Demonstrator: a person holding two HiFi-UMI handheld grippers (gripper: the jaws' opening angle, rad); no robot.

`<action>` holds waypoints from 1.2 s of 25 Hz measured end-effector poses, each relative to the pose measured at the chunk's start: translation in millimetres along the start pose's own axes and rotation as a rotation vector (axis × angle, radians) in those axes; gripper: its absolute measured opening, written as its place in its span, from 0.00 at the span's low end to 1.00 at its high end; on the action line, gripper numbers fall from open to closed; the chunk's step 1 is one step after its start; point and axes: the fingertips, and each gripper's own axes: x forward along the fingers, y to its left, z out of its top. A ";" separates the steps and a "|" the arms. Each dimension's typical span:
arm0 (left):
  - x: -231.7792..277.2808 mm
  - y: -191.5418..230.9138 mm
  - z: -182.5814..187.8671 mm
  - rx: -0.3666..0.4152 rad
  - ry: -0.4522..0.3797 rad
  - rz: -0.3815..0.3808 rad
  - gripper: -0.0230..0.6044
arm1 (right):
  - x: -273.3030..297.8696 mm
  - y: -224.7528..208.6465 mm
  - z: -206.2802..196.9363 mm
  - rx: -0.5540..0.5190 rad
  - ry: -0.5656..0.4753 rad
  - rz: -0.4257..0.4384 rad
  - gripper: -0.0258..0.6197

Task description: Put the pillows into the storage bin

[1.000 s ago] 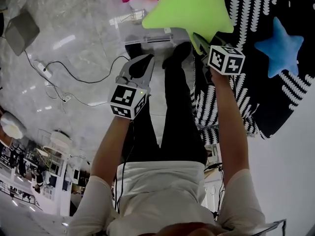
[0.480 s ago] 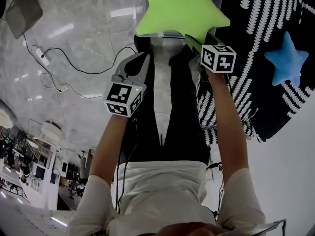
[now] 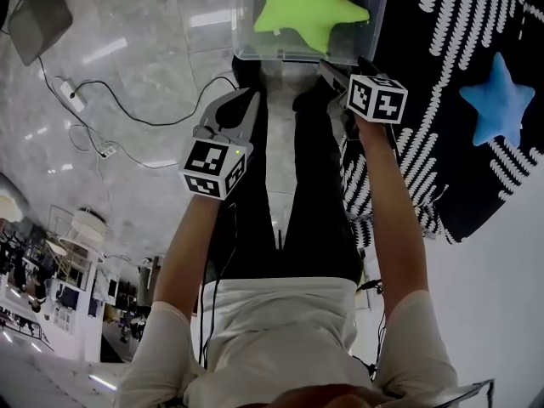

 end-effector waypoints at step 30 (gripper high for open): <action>156.7 -275.6 30.5 0.320 0.177 -0.235 0.06 | -217.1 -301.3 -70.0 0.230 -0.257 -0.285 0.72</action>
